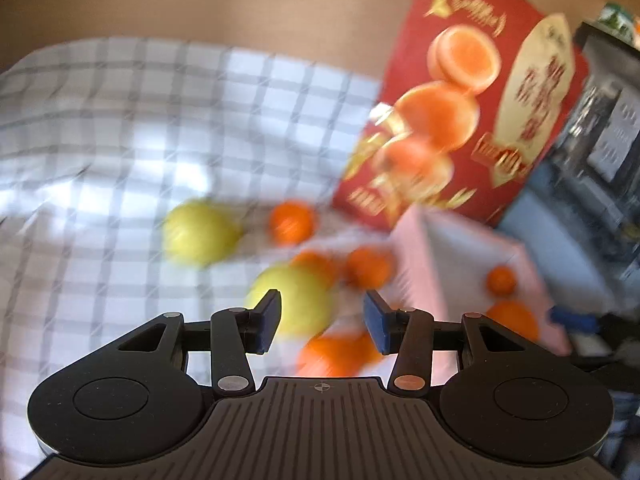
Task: Organize fruits
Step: 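Carry both fruits over the pink box and open both tools to drop them inside, then grasp another tangerine with the left tool while the right tool grasps a green pear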
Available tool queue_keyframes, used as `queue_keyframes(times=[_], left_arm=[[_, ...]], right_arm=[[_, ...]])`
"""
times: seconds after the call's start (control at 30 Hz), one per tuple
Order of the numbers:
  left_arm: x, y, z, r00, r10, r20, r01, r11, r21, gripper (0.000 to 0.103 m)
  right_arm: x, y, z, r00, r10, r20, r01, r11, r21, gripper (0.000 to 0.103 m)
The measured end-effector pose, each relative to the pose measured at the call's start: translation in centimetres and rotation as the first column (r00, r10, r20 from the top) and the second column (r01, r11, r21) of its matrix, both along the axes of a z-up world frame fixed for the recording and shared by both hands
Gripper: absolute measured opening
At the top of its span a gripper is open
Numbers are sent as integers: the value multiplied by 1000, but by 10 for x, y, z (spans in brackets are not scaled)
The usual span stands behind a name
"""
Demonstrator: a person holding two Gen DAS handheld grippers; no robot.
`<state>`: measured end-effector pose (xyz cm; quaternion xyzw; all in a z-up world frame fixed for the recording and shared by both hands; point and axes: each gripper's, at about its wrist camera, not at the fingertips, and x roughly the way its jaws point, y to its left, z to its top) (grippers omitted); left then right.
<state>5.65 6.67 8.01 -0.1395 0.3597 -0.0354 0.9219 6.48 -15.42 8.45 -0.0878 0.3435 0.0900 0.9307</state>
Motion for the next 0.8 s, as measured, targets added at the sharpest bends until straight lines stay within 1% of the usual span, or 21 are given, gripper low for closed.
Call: queue_keyframes(times=[0.1,0.23,0.3,0.37,0.43,0.5,0.6,0.67,0.73,0.8], left_arm=[[-30,11,-13,999,30,-36,-29,999,33,50],[-60,17,-23,997,53,-63,-52,998,23,50],[-68,19,-23,997,39,-68,-38,999,15,50],[-70,17,-22,998,8,-68,-7,1000,21,50],[-65,10,-21,997,-32,-76,34,999,18,50],[-57,3,-19,995,-59,-76,60,998,13,50],[-39,-8,-19,995,-64,-77,66,998,24,50],[-26,-15,-20,995,-69,-75,70,997,22,50],[-11,-24,-23,993,-86,-77,89,995,37,50],[1,-33,-28,991,-102,-90,109,992,70,50]], right_arm=[[-31,13,3,999,45,17,-45,999,1,85],[-63,39,-2,988,154,19,-153,988,-29,85],[-72,53,-7,980,196,20,-195,980,-48,85],[-78,65,-12,976,217,15,-216,975,-60,85],[-81,73,-18,975,221,13,-220,973,-65,85],[-86,74,-24,977,215,3,-214,975,-50,85],[-93,70,-33,980,197,-37,-198,980,-6,85],[-100,68,-36,982,184,-44,-184,983,1,85],[-106,65,-39,984,171,-43,-171,985,3,85],[-111,61,-40,986,162,-46,-162,987,3,85]])
